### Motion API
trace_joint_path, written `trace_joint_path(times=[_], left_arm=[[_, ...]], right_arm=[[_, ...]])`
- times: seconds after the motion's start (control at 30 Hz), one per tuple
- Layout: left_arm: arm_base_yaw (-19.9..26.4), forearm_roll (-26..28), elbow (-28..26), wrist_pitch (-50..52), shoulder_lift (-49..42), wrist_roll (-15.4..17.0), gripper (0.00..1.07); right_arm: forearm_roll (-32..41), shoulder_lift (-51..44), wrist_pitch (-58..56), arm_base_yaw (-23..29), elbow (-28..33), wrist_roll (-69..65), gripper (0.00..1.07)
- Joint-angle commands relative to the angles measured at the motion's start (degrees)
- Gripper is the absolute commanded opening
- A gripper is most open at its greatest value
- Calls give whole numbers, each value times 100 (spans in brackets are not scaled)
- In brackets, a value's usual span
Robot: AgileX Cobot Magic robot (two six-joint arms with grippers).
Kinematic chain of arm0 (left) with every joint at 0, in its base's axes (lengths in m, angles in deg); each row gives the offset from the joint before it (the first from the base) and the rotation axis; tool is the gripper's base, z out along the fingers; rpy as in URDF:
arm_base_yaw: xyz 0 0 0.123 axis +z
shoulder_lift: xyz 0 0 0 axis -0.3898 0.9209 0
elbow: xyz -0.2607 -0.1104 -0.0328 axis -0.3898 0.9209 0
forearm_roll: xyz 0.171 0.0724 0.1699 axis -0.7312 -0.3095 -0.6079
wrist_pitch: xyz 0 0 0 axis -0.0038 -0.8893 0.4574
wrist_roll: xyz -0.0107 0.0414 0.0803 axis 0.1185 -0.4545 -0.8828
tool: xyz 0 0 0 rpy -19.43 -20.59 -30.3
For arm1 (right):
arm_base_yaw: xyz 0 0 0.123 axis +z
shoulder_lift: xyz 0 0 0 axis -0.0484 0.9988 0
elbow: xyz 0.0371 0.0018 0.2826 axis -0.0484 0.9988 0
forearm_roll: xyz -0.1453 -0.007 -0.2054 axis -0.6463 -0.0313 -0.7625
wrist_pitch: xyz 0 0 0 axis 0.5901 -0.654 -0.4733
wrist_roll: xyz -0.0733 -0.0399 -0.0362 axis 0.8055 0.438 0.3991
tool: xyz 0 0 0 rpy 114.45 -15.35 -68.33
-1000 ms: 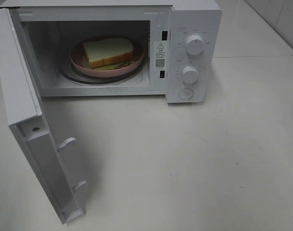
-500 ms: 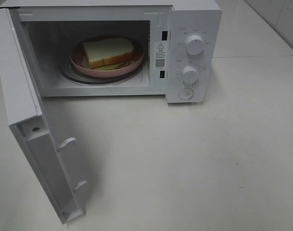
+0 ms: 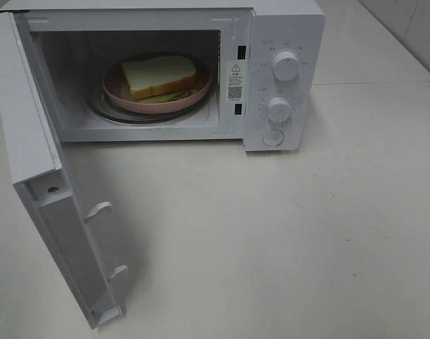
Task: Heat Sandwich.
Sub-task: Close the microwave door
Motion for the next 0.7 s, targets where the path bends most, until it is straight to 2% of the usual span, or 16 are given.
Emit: trace_joint_path(times=[0.03, 0.3, 0.7], left_arm=[[6, 0, 11, 52, -115, 6, 98], [6, 0, 11, 52, -115, 6, 98], [6, 0, 11, 52, -103, 40, 98]], right_arm=[[6, -464, 92, -29, 23, -17, 44], [6, -1387, 92, -29, 23, -17, 44], [6, -1364, 97, -23, 23, -17, 44]])
